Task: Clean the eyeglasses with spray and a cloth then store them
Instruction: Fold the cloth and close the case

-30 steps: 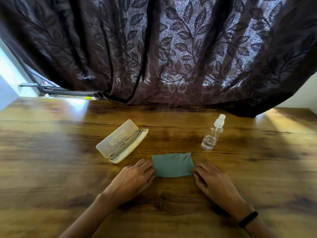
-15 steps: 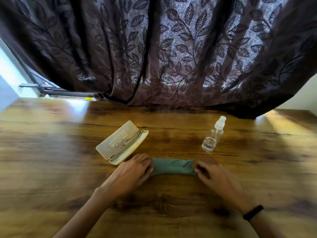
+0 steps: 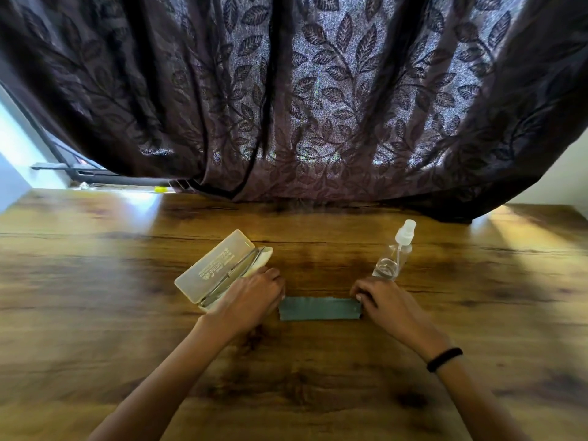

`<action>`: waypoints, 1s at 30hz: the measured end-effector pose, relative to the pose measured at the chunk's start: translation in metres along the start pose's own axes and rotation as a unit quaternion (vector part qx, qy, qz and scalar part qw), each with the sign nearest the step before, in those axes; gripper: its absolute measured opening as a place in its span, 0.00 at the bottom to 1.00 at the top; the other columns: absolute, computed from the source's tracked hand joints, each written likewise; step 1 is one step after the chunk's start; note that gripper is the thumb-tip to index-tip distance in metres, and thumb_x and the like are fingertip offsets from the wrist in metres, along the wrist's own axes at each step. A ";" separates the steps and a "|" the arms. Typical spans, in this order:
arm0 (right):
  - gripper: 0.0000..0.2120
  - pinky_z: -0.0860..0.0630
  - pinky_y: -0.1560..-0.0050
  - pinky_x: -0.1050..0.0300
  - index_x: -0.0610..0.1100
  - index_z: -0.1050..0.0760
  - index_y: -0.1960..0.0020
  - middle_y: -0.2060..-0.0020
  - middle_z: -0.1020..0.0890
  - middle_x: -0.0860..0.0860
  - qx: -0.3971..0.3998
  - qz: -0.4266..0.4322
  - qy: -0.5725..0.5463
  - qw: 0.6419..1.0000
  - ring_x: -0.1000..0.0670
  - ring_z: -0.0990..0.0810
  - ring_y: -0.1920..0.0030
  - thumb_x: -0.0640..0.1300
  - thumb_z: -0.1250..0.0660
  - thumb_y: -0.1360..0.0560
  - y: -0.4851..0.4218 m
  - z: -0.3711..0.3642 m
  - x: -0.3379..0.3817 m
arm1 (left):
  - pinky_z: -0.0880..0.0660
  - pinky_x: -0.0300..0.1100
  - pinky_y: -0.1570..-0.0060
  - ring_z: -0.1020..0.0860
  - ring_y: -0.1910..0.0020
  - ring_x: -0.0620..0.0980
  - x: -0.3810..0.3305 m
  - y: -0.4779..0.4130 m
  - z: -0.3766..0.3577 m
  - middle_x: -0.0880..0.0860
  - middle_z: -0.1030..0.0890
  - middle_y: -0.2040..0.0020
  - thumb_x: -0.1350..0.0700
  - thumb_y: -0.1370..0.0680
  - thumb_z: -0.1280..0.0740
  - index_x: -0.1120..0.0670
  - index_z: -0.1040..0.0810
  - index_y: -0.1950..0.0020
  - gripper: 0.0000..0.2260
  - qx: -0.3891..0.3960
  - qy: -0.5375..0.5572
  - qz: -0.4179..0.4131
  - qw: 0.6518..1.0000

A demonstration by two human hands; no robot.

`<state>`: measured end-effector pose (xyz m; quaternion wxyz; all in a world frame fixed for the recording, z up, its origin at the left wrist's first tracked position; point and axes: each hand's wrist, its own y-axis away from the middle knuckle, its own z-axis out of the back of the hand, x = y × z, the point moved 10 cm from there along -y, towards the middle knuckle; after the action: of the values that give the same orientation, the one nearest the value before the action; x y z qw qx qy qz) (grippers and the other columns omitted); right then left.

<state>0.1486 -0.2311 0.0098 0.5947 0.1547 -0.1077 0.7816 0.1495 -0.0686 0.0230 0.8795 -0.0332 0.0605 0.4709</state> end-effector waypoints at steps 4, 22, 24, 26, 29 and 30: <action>0.09 0.26 0.51 0.60 0.47 0.25 0.45 0.48 0.22 0.51 -0.015 -0.006 -0.017 1.000 0.54 0.24 0.50 0.45 0.42 0.22 0.002 0.000 -0.002 | 0.27 0.41 0.47 0.28 0.41 0.46 -0.002 0.002 0.005 0.49 0.28 0.40 0.51 0.19 0.45 0.52 0.27 0.41 0.12 -0.035 0.001 0.010 0.999; 0.07 0.32 0.62 0.67 0.50 0.28 0.62 0.61 0.22 0.54 0.021 -0.094 -0.191 0.977 0.57 0.25 0.59 0.42 0.31 0.31 0.000 -0.003 -0.006 | 0.26 0.39 0.44 0.37 0.34 0.47 -0.034 0.017 -0.015 0.49 0.39 0.33 0.55 0.20 0.44 0.43 0.42 0.28 0.21 0.013 0.063 -0.032 0.997; 0.07 0.30 0.62 0.67 0.49 0.28 0.60 0.62 0.22 0.54 0.007 -0.092 -0.231 0.969 0.56 0.23 0.59 0.41 0.30 0.31 -0.002 0.001 0.000 | 0.26 0.39 0.43 0.36 0.35 0.46 -0.020 0.021 -0.008 0.48 0.37 0.34 0.56 0.21 0.42 0.45 0.38 0.29 0.20 -0.014 0.085 -0.001 0.996; 0.07 0.28 0.64 0.67 0.48 0.27 0.59 0.63 0.21 0.54 -0.004 -0.089 -0.255 0.963 0.55 0.22 0.61 0.42 0.29 0.31 -0.004 0.005 0.009 | 0.26 0.39 0.43 0.32 0.38 0.46 -0.007 0.025 -0.001 0.47 0.33 0.36 0.56 0.22 0.40 0.47 0.33 0.32 0.18 -0.043 0.097 0.028 0.994; 0.07 0.27 0.71 0.67 0.46 0.27 0.57 0.65 0.20 0.53 -0.004 -0.082 -0.291 0.953 0.58 0.22 0.69 0.43 0.29 0.30 -0.009 0.005 0.027 | 0.26 0.38 0.49 0.26 0.43 0.47 0.005 0.035 0.003 0.48 0.28 0.40 0.57 0.23 0.38 0.49 0.27 0.37 0.15 -0.077 0.102 0.058 0.990; 0.07 0.27 0.73 0.67 0.46 0.27 0.57 0.66 0.20 0.52 -0.001 -0.078 -0.298 0.952 0.58 0.22 0.72 0.43 0.29 0.30 -0.011 0.003 0.035 | 0.26 0.38 0.52 0.24 0.45 0.48 0.008 0.038 0.006 0.48 0.26 0.42 0.58 0.24 0.37 0.50 0.25 0.39 0.14 -0.092 0.102 0.060 0.989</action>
<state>0.1514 -0.1979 0.0249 0.5945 0.3877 -0.2681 0.6514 0.1223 -0.0403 0.0275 0.8319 -0.1576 0.1080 0.5210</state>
